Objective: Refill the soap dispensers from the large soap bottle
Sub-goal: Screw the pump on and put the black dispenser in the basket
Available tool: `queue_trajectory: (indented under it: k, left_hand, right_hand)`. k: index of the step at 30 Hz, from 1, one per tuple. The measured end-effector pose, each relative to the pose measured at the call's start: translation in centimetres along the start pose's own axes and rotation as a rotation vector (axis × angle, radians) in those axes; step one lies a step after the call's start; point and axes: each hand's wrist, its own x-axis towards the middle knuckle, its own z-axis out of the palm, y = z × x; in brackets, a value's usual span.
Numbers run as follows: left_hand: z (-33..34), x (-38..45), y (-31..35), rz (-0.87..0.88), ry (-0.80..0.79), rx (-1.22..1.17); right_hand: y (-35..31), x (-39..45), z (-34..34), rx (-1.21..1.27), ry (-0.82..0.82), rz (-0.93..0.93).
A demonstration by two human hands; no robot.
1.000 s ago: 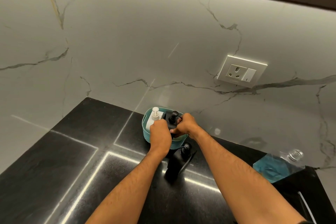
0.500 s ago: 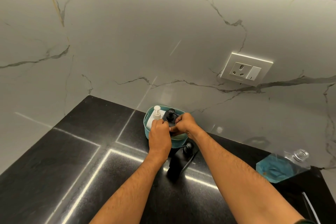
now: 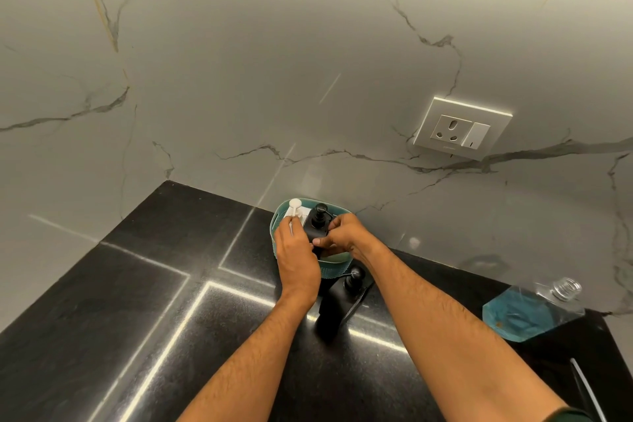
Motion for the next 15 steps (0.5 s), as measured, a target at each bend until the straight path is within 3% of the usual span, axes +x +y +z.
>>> queue_trajectory:
  k: [15]
  left_hand:
    - [0.34,-0.18,0.01,-0.043,0.007,-0.087]
  right_hand:
    - [0.06,-0.22,0.11,0.012,-0.030,0.006]
